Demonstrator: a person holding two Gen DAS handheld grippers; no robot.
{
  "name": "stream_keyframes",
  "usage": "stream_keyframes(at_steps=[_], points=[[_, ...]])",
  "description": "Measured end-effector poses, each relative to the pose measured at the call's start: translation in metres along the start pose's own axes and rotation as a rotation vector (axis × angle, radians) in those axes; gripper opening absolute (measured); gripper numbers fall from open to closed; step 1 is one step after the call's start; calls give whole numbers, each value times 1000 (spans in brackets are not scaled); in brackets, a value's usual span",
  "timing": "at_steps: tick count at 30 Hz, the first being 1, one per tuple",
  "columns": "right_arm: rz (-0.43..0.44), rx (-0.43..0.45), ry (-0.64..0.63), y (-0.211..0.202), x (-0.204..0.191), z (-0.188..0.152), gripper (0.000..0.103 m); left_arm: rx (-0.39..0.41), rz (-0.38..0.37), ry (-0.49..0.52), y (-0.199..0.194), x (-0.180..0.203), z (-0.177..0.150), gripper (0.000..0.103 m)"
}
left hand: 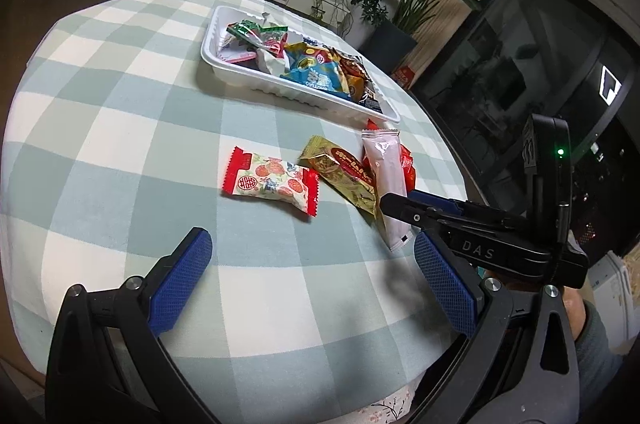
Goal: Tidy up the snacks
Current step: 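Close the right tool on the pink stick pack, then grasp the red-and-white strawberry candy pack with the left tool while the right tool holds the pink pack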
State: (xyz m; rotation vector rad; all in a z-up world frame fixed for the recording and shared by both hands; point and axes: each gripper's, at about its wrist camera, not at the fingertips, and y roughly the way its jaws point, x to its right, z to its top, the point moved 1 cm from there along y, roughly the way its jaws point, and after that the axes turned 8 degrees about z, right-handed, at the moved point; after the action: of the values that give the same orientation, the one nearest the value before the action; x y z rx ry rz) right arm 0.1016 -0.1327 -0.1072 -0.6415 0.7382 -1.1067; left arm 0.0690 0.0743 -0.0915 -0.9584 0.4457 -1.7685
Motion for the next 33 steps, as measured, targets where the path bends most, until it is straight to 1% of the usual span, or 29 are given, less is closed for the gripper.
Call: stream_keyframes(at_steps=[6, 11, 16, 20, 21, 22, 24, 25, 26, 27, 28, 32, 33], points=[[12, -33, -14, 9, 0, 4, 50, -3, -4, 3, 0, 1, -1, 103], [21, -34, -9, 10, 1, 3, 36, -6, 3, 6, 1, 1, -1, 103], [27, -28, 2, 7, 2, 1, 34, -31, 14, 54, 5, 8, -3, 103], [53, -3, 29, -4, 7, -6, 33, -84, -12, 131, 8, 19, -1, 103], [76, 10, 49, -8, 11, -9, 33, -104, -2, 164, 10, 23, 1, 103], [98, 20, 68, -11, 14, -11, 33, -119, 28, 218, 12, 28, 5, 102], [136, 34, 100, -16, 20, -14, 33, -117, 83, 357, 13, 40, 14, 102], [146, 42, 106, -19, 22, -14, 33, -106, 91, 447, 12, 46, 23, 102], [156, 49, 107, -21, 22, -14, 33, -100, 92, 499, 12, 49, 28, 102], [171, 57, 107, -23, 21, -14, 33, -92, 95, 578, 13, 52, 37, 102], [181, 61, 109, -24, 20, -14, 33, -94, 89, 634, 15, 53, 44, 102], [216, 63, 113, -25, 22, -14, 33, -161, 43, 872, 34, 55, 63, 102], [223, 64, 119, -25, 23, -15, 33, -185, 43, 908, 40, 55, 66, 102]])
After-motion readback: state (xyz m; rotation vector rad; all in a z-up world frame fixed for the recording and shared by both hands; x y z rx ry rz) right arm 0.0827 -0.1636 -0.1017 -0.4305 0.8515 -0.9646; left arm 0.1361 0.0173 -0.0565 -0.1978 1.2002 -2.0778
